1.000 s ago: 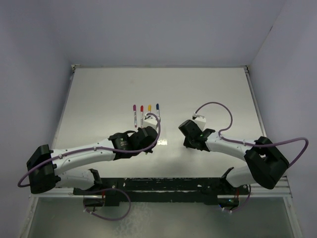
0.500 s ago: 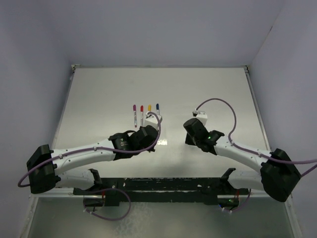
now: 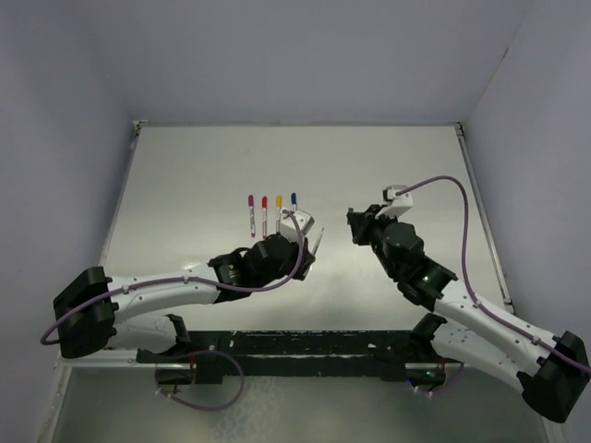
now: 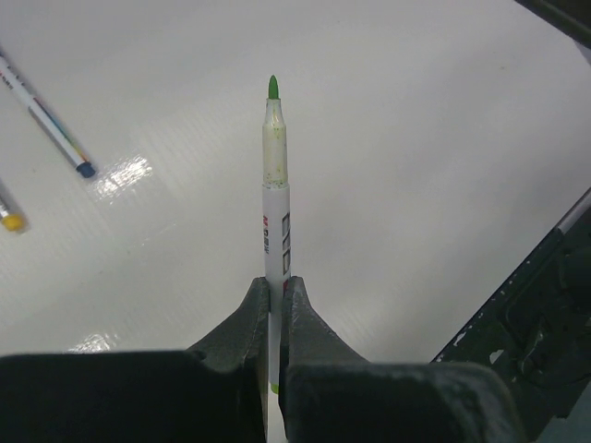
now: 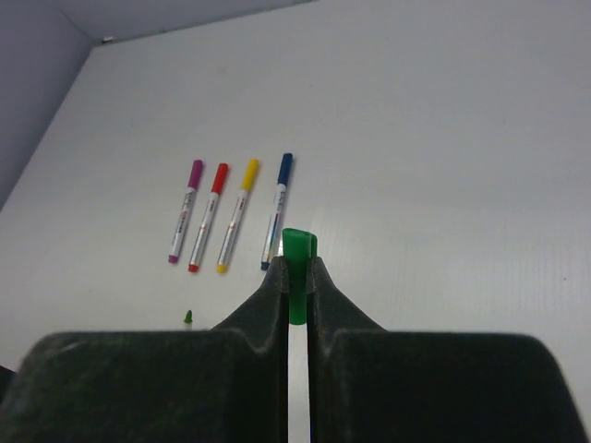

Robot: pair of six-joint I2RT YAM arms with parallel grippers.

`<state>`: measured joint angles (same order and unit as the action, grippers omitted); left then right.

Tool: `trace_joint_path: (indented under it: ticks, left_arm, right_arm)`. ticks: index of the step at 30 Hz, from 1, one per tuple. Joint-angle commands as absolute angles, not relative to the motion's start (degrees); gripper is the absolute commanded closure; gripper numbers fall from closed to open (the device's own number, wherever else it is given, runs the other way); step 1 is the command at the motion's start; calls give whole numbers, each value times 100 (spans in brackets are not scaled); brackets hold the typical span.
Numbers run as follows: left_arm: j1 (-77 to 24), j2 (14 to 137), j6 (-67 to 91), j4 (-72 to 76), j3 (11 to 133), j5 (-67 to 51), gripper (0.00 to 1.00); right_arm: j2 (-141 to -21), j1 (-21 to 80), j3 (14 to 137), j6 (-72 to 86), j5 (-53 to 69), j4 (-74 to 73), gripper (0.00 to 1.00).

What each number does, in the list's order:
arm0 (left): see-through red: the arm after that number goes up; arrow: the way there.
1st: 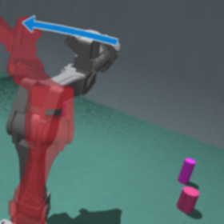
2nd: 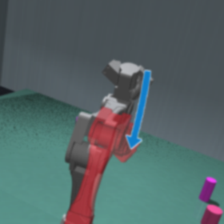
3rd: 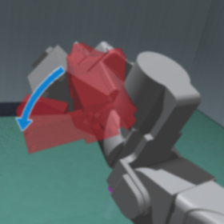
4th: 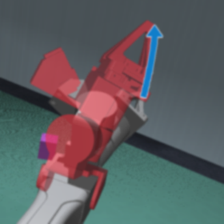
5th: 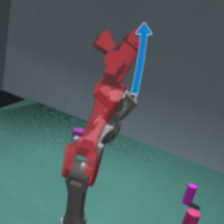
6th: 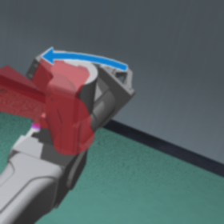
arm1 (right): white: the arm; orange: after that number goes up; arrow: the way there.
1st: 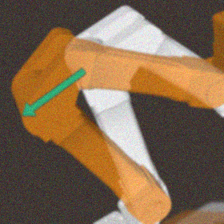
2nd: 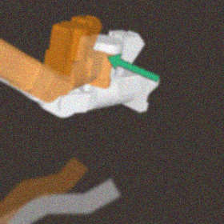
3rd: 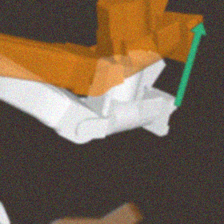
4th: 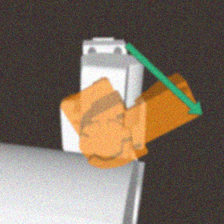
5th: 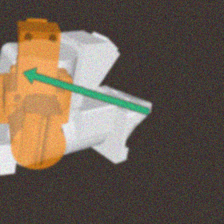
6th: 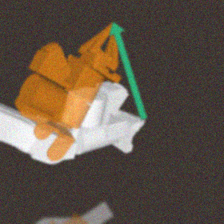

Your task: Insert the pens into the pen caps

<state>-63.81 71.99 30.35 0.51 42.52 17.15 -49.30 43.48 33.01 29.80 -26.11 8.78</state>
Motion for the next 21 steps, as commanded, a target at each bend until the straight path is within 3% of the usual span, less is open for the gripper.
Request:
trace_joint_path:
  ticks: [1, 21]
  left_arm:
    - [-6368, 7278, 2844, 1493, 4141, 1207, 100]
    - [-6372, 7526, 3050, 2442, 4083, 877, 100]
  right_arm:
    - [-4535, 4335, 2848, 2509, -2480, 2325, 100]
    - [-4230, 4330, 2138, 2718, -1917, 4265, 100]
